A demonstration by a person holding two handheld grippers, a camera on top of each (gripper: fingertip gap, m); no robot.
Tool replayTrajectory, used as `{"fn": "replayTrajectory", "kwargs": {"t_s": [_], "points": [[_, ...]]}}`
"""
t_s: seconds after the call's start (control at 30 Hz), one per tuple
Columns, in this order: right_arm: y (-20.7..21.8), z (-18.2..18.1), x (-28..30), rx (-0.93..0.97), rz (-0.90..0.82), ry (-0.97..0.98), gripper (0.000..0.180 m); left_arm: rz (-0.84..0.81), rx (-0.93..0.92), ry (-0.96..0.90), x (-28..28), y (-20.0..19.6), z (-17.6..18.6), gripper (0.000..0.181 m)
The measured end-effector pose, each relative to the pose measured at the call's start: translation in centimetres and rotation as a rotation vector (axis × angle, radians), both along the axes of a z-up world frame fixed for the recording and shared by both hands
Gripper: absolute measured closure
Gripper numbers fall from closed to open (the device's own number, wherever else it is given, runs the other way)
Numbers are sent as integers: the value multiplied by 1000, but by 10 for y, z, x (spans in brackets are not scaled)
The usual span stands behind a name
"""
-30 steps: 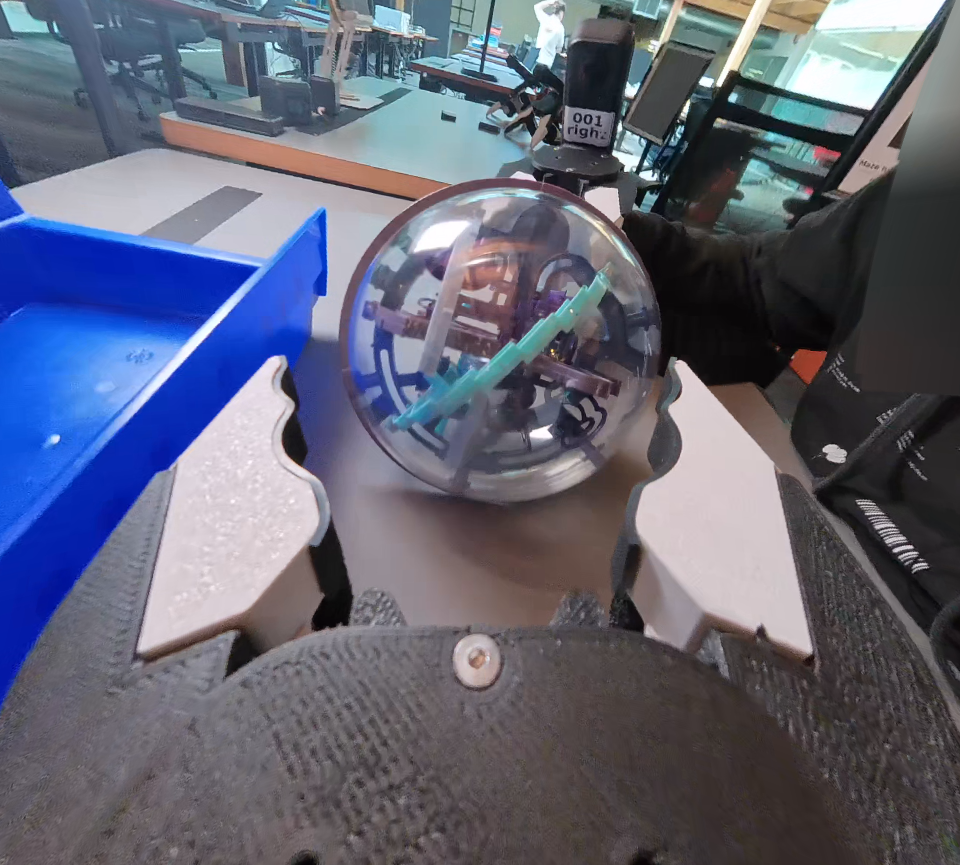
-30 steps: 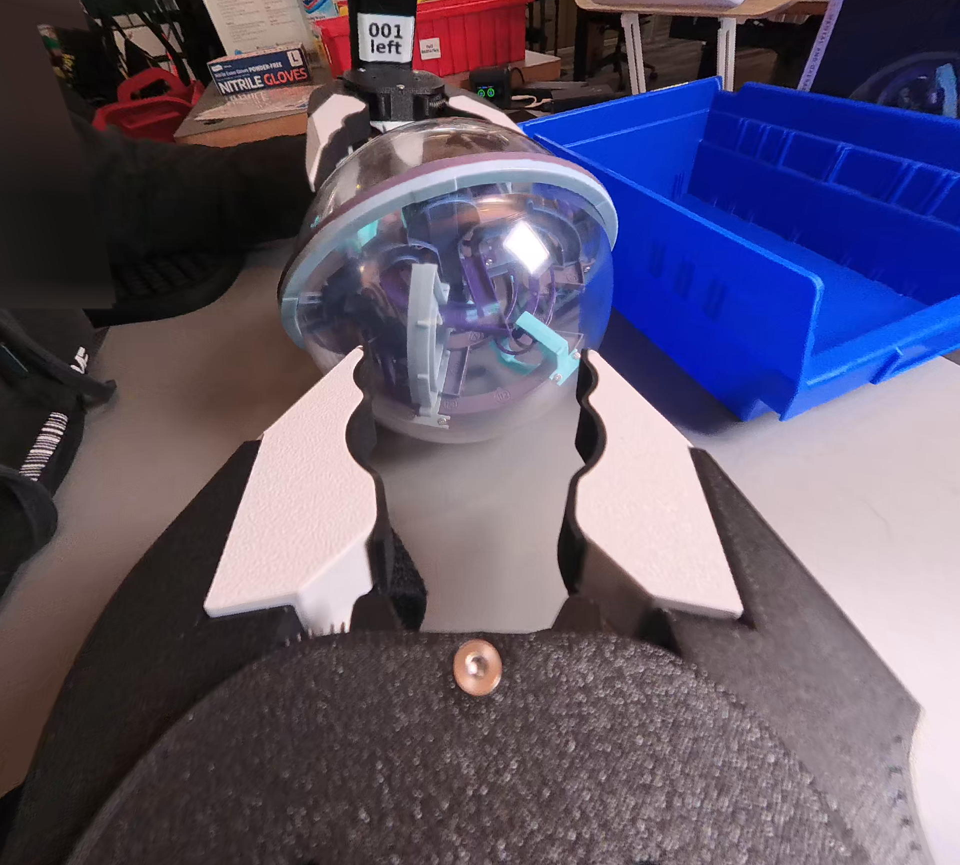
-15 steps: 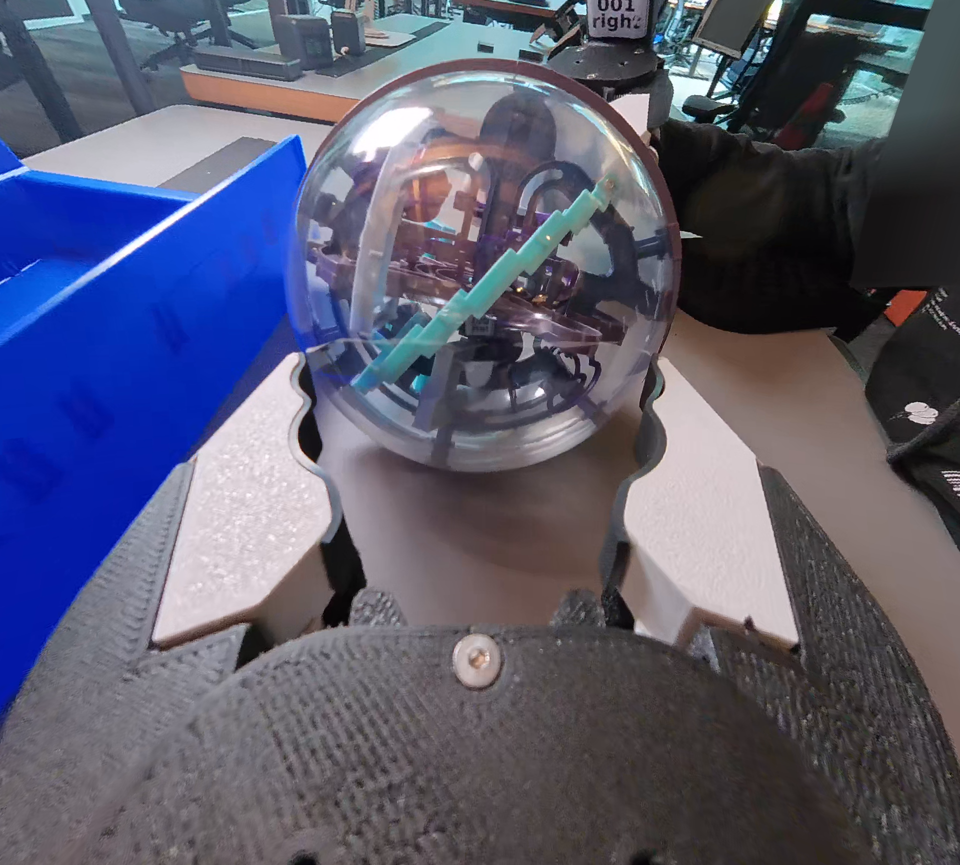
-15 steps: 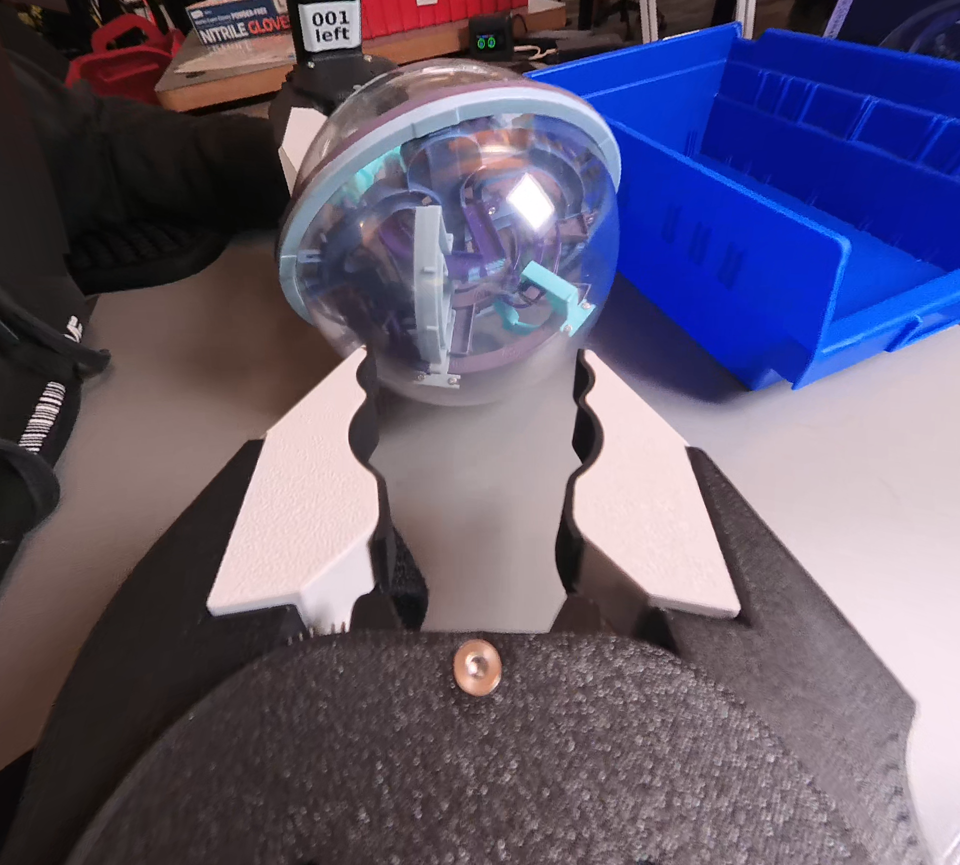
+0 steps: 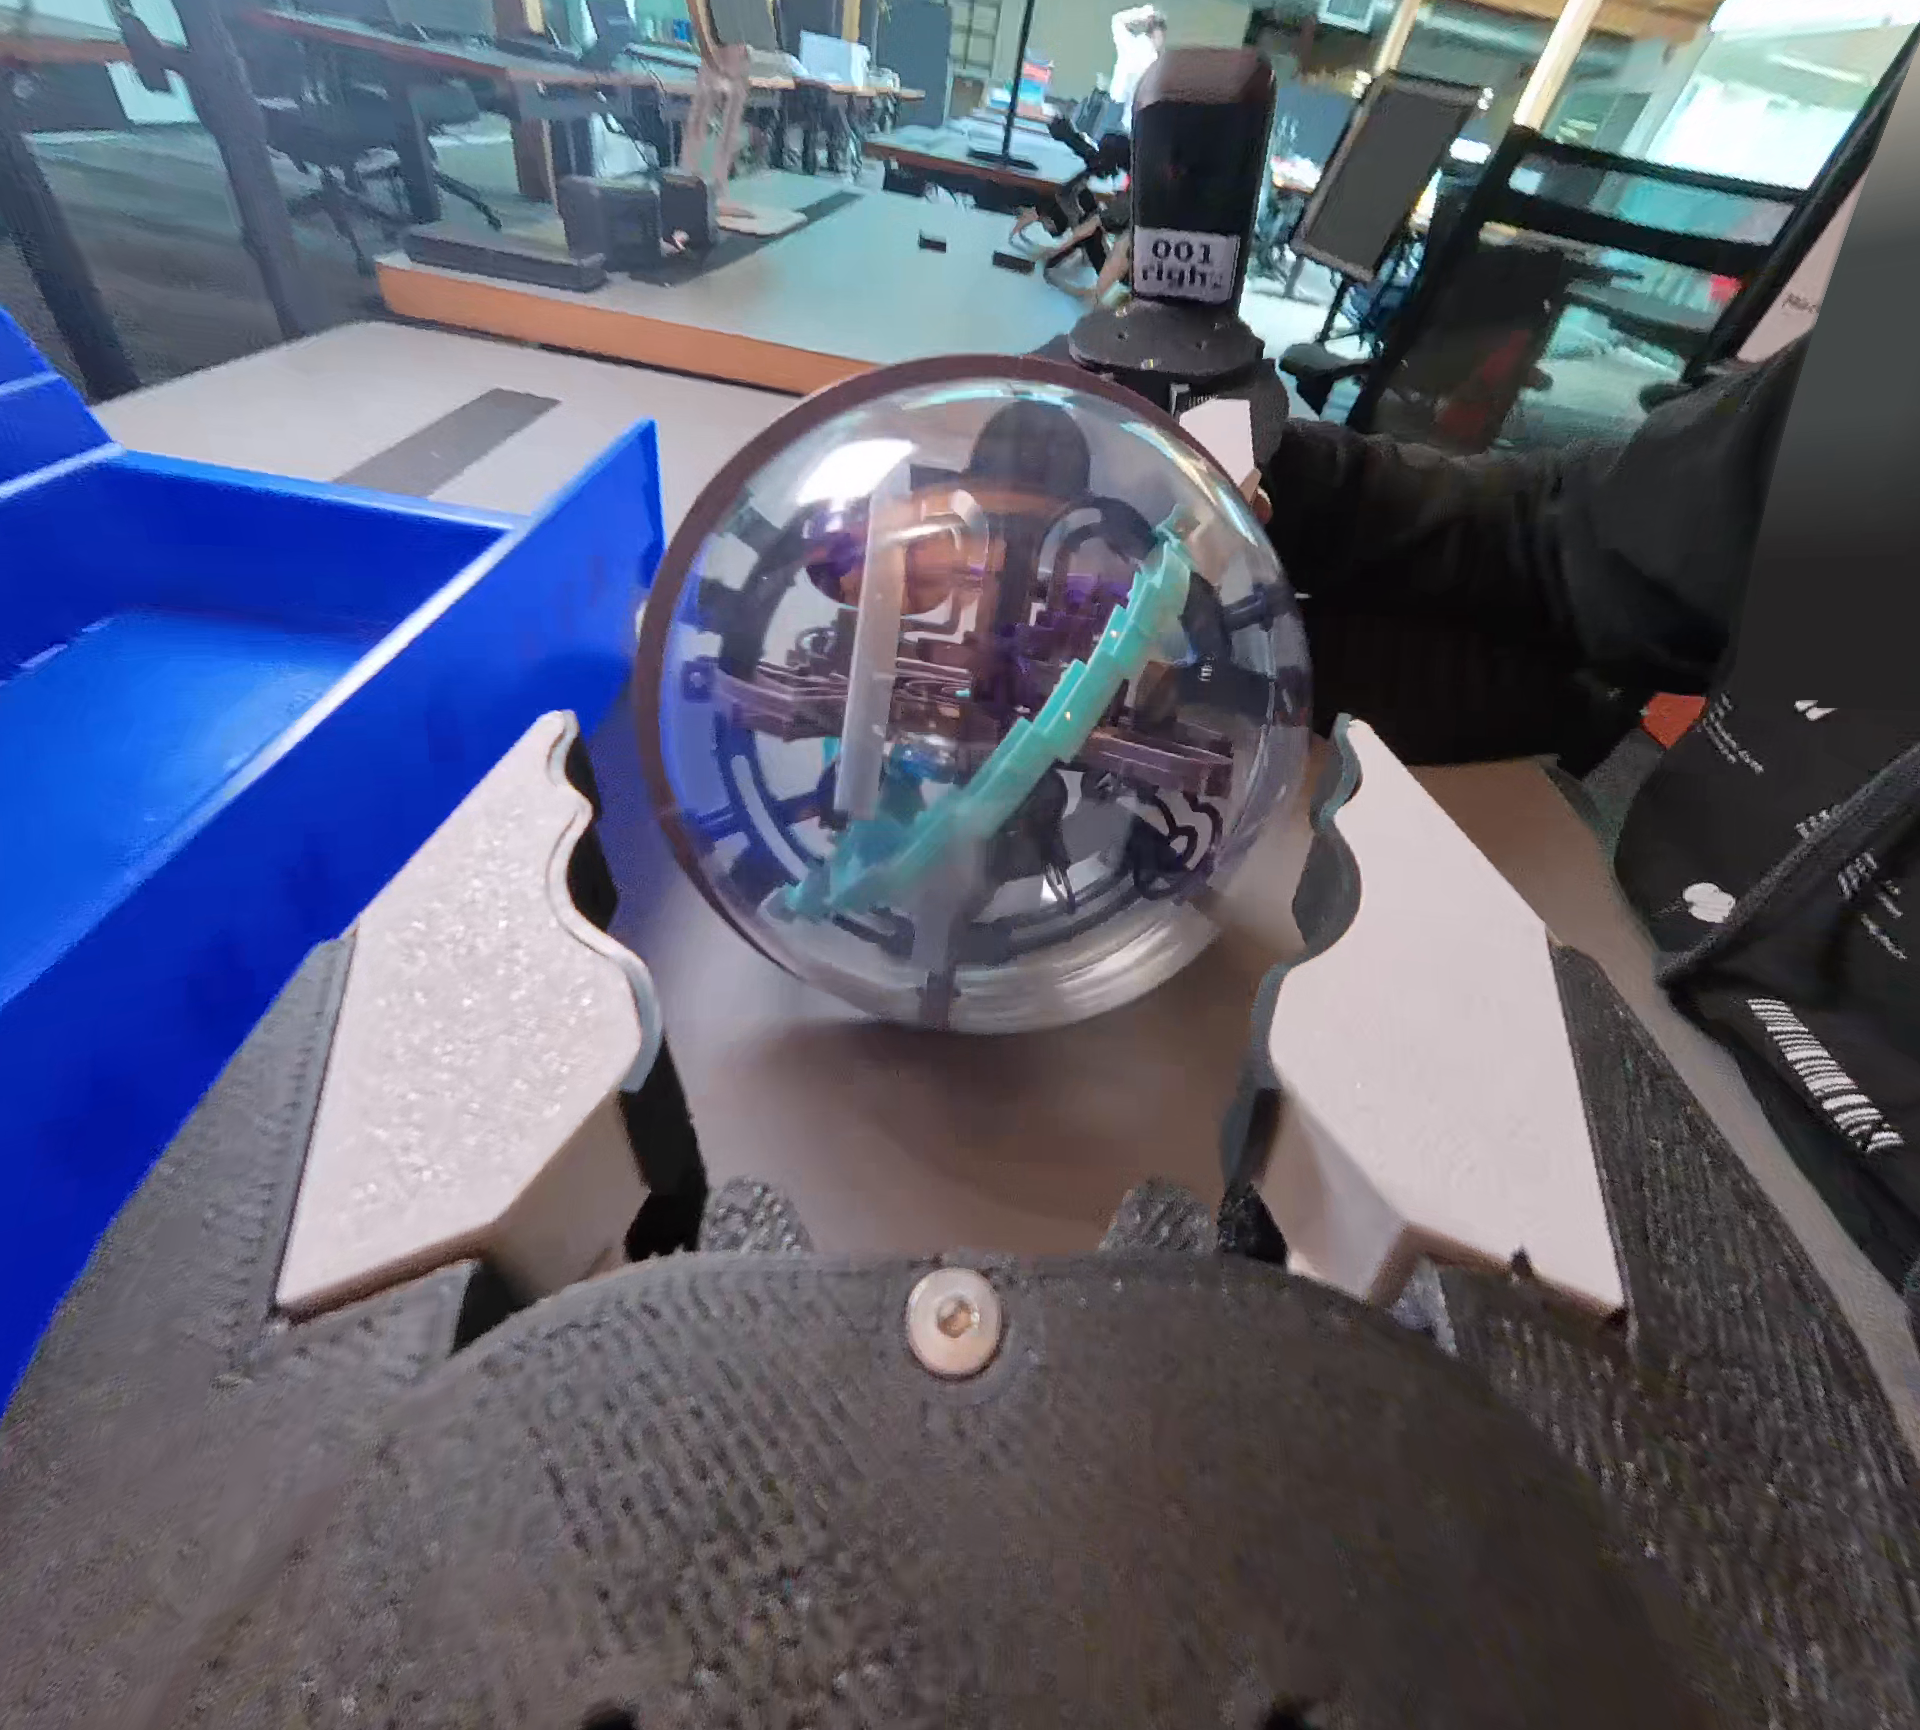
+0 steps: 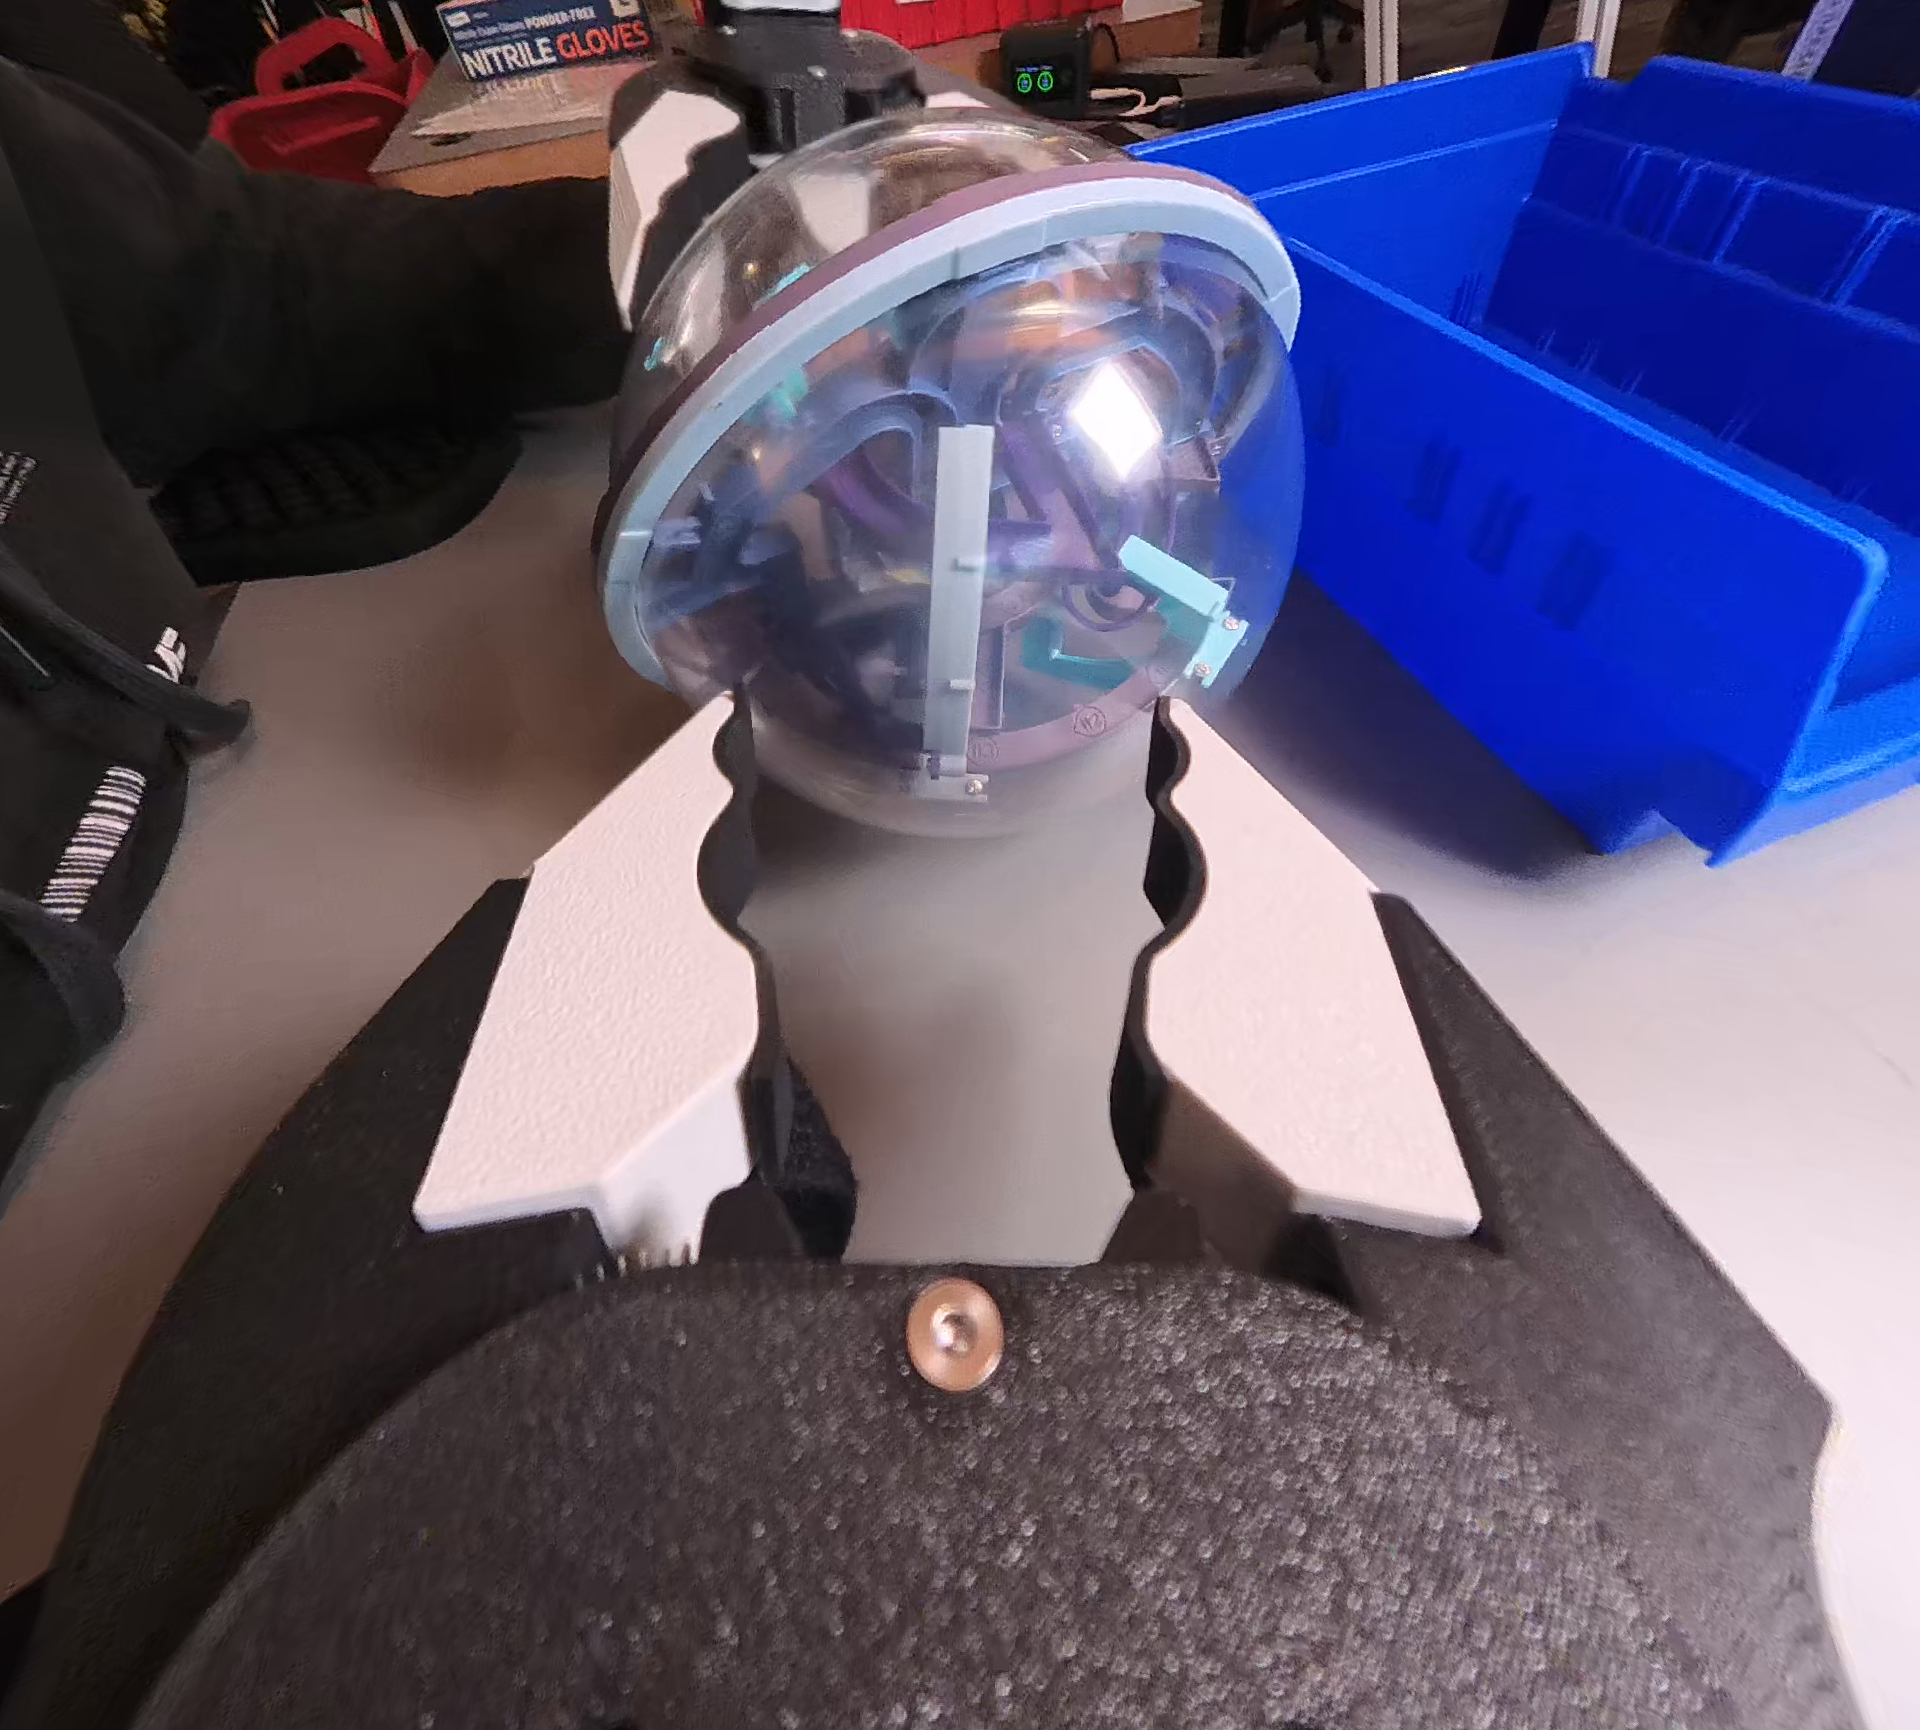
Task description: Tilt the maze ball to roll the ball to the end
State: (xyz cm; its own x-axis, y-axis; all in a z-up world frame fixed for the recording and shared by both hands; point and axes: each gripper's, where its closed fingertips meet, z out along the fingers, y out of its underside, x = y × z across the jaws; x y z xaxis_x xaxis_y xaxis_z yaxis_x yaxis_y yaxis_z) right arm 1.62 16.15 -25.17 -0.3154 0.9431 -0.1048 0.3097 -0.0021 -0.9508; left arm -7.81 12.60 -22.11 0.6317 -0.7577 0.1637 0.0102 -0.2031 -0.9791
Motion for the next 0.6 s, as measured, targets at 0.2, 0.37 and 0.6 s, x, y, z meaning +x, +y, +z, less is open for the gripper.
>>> {"fn": "replayTrajectory", "kwargs": {"t_s": [0.2,0.37,0.6], "points": [[-8,7,-8,26,6,34,108,-40,13,96,16,-4,-25,39],[-15,16,-15,60,37,43,104,46,90,101,14,-12,-24,39],[-28,31,-30,117,64,31,106,137,121,143,4,-28,-29,39]]}}
